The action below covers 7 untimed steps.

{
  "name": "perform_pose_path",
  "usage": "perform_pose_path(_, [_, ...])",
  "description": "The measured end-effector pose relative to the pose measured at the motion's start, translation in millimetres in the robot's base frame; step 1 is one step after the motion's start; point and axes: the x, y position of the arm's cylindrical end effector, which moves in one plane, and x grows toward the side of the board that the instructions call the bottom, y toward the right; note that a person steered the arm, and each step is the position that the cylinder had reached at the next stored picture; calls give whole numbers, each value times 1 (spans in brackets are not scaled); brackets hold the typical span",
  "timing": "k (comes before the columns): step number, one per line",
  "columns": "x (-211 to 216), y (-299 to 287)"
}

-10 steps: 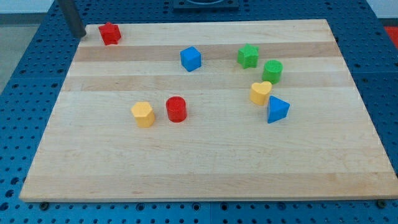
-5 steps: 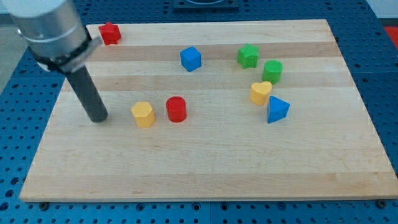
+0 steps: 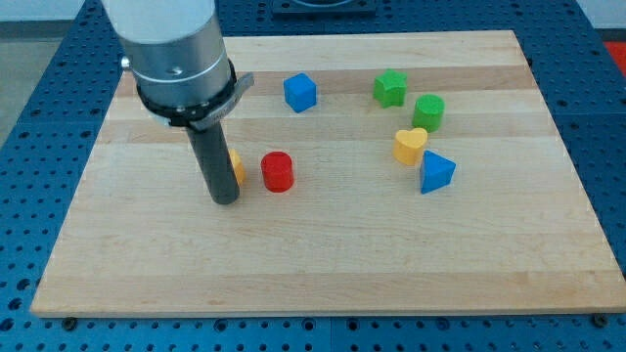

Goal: Move the yellow hexagon to the top center of the board

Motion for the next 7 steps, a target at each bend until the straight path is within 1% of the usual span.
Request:
perform_pose_path(2, [-36, -2])
perform_pose_path(7, [-144, -35])
